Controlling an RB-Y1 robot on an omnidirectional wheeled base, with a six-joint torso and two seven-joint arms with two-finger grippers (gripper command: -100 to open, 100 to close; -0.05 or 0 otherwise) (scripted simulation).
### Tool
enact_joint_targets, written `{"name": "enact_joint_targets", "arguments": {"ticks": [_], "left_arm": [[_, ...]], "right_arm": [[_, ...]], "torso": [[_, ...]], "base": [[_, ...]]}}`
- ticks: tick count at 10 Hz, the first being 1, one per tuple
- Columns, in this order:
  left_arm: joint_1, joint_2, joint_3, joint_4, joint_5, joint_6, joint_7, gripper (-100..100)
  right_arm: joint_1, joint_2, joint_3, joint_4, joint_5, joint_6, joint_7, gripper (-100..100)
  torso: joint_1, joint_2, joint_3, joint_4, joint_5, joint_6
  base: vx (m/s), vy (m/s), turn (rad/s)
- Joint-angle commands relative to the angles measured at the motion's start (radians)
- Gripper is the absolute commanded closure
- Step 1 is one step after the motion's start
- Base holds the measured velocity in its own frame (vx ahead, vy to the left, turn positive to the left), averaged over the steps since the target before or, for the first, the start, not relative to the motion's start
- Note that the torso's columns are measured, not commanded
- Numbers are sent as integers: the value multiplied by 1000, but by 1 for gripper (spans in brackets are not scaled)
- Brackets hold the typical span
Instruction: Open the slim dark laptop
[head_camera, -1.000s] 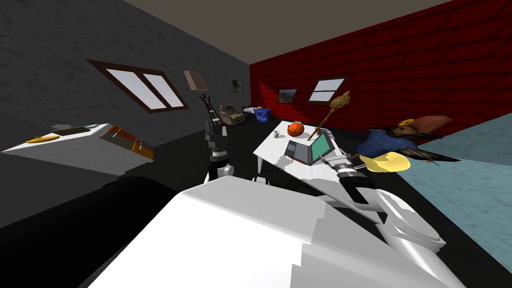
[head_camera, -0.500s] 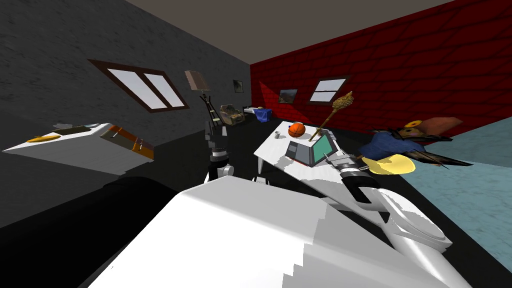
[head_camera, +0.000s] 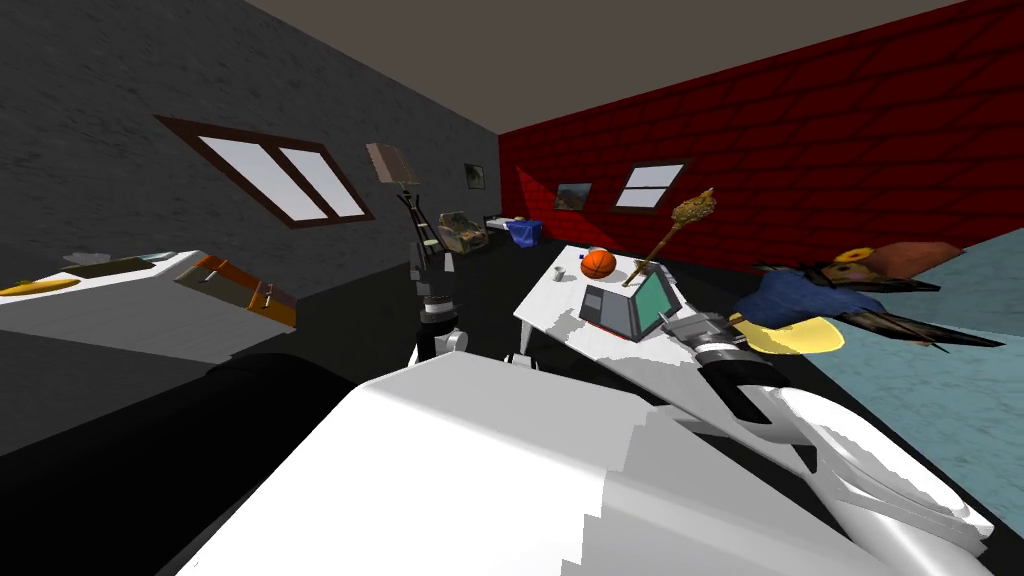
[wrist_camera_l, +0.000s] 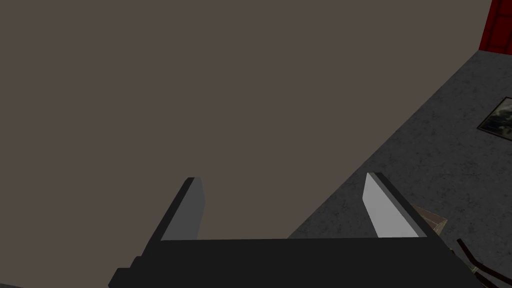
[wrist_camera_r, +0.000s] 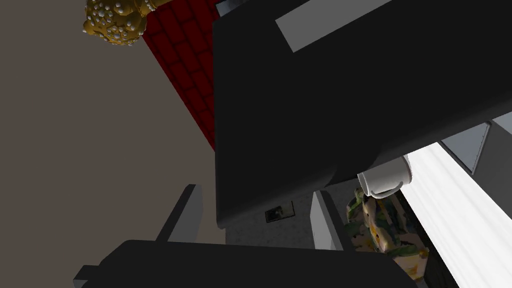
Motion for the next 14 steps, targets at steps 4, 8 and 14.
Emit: {"name": "enact_joint_targets", "arguments": {"ticks": [4,8,14], "left_arm": [[0,0,0,0,0,0,0,0],[0,0,0,0,0,0,0,0],[0,0,0,0,0,0,0,0]], "right_arm": [[87,-65,19,-27,88,23,79,100],[134,-72,42,-35,166,51,155,100],[190,-64,91,-34,281,112,266,100]], "torso": [[-7,8,5,5,1,6],[-6,9,5,6,2,9],[1,10,5,8,7,6]], "base": [[76,116,1],[80,93,-7],[53,62,2]]}}
